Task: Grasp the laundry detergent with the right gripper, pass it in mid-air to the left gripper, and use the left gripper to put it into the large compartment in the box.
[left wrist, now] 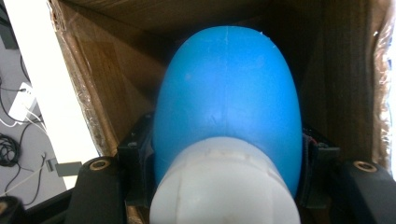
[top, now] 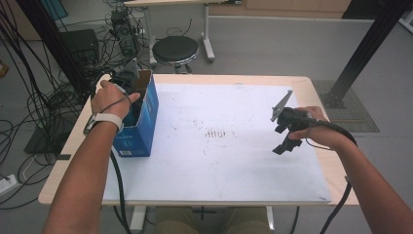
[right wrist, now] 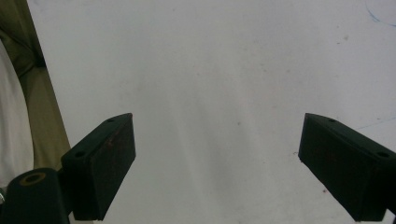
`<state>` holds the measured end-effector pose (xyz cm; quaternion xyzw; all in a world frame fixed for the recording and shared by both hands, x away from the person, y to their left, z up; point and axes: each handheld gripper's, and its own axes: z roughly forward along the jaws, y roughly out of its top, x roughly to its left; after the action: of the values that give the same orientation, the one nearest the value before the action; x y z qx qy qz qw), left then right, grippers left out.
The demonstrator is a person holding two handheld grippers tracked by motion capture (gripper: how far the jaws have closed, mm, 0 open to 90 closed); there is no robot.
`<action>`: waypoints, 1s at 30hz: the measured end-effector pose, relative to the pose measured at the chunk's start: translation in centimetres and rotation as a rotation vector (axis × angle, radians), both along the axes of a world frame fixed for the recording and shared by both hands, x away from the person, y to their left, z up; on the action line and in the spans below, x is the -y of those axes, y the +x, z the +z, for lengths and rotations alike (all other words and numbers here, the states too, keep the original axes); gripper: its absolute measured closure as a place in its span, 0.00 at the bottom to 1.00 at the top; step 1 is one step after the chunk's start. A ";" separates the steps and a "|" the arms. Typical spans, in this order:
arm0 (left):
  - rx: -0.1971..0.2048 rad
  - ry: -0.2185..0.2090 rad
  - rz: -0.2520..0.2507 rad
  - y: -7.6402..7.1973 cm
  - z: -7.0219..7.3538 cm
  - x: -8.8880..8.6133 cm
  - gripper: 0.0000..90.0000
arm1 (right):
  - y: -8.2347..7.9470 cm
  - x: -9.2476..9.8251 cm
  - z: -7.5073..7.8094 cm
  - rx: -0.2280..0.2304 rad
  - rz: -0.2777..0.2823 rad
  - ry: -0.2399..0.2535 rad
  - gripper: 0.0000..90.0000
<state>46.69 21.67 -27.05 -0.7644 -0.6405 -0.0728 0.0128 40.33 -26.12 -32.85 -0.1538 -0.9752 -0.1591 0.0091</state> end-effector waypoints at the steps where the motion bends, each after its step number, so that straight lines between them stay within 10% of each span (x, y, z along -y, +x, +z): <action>1: 0.006 -0.001 -0.001 0.0 0.0 0.0 0.41 | 0.0 0.0 0.0 -0.001 -0.001 0.000 0.12; 30: 0.013 -0.036 -0.027 -0.1 0.3 -0.1 0.31 | 0.0 -0.4 -0.2 -0.010 0.006 -0.007 0.12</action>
<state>46.61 21.77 -26.75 -0.7727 -0.6313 -0.0664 -0.0060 40.36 -25.72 -33.06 -0.1517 -0.9761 -0.1548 0.0137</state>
